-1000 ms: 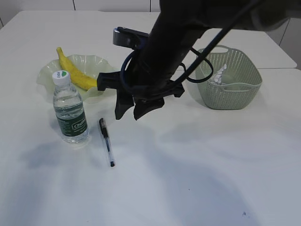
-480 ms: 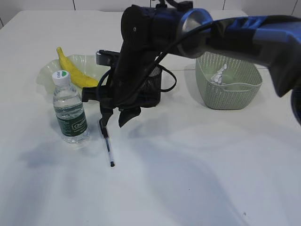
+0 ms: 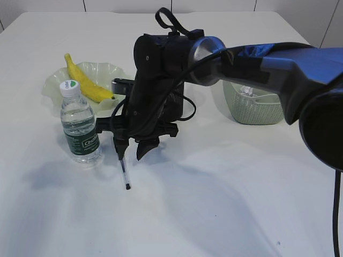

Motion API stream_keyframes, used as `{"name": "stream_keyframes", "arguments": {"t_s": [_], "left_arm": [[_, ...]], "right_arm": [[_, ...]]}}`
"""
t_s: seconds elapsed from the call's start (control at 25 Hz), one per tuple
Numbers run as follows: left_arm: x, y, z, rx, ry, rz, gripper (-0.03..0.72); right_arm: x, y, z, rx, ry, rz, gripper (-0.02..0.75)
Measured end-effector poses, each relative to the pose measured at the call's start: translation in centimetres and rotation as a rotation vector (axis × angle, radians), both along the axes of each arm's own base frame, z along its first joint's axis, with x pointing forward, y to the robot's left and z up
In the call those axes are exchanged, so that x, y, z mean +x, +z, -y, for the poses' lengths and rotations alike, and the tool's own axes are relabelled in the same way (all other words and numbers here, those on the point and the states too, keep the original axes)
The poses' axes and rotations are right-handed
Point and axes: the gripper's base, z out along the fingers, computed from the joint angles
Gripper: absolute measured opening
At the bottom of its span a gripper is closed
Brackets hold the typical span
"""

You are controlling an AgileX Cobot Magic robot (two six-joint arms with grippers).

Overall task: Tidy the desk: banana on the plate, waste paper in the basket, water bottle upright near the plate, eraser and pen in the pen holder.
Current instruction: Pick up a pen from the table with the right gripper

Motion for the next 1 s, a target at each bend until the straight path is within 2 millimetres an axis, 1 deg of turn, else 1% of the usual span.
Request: {"name": "stream_keyframes", "arguments": {"t_s": [0.24,0.52,0.68,1.0], "left_arm": [[0.0,0.0,0.0,0.000,0.000,0.000,0.443],[0.0,0.0,0.0,0.000,0.000,0.000,0.443],[0.0,0.0,0.0,0.000,0.000,0.000,0.442],[0.1,0.0,0.0,0.001,0.002,0.007,0.442]], "right_arm": [[0.0,-0.1,-0.5,0.013,-0.003,0.015,0.304],[0.6,-1.6,-1.0,0.011,-0.013,0.009,0.304],[0.9,-1.7,-1.3,0.018,-0.029,0.014,0.304],[1.0,-1.9,-1.2,-0.006,-0.029,0.026,0.304]]}}
